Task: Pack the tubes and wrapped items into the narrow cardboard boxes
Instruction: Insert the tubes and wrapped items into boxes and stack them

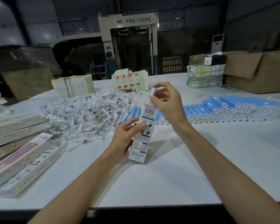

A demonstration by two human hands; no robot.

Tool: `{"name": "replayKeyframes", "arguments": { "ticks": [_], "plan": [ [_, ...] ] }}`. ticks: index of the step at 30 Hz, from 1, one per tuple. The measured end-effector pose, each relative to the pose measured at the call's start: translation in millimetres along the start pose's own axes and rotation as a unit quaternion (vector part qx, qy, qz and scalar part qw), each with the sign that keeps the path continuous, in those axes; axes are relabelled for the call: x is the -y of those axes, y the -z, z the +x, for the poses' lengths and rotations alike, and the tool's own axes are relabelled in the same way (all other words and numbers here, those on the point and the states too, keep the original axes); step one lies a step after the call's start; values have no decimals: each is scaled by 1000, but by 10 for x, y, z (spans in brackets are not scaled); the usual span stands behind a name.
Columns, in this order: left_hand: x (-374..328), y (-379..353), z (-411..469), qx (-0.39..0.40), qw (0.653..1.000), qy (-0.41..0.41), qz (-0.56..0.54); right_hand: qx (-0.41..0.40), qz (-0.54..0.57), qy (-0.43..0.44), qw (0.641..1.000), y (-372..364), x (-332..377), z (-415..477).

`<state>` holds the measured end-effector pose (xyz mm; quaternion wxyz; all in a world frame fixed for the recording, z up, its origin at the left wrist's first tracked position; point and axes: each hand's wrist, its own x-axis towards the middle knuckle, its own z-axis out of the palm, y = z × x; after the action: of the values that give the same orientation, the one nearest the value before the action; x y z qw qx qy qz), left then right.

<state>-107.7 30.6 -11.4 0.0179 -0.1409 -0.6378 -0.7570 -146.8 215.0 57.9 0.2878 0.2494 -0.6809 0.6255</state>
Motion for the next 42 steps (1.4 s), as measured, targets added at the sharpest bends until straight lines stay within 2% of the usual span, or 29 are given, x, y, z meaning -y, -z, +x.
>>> {"name": "replayKeyframes", "arguments": {
  "ticks": [4, 10, 12, 14, 18, 20, 25, 29, 35, 42],
  "plan": [
    [24, 15, 14, -6, 1000, -6, 5, 68, -65, -17, 995, -28, -16, -37],
    [54, 55, 49, -37, 999, -7, 5, 111, -166, 1, 980, -91, -78, -137],
    [43, 68, 50, -45, 999, -8, -3, 81, -132, -4, 988, -100, -93, -179],
    [36, 82, 54, -47, 999, -10, -25, 53, -53, -35, 997, -71, -128, -221],
    [25, 74, 61, -30, 997, -29, -69, 135, 29, -69, 988, -90, -238, -335],
    [11, 78, 40, -13, 997, -44, -66, 136, 73, -80, 985, -115, -263, -361],
    [-30, 108, -14, 18, 996, -82, 21, 150, 87, -89, 981, -86, -274, -355],
    [-50, 127, -32, 7, 993, -92, 76, 172, 90, -95, 976, -78, -267, -364],
    [-59, 192, -38, 23, 994, -79, 79, 245, 87, -103, 960, 7, -251, -348],
    [-18, 183, -9, 16, 998, -53, 36, 220, 80, -109, 966, 25, -253, -320]
  ]
}}
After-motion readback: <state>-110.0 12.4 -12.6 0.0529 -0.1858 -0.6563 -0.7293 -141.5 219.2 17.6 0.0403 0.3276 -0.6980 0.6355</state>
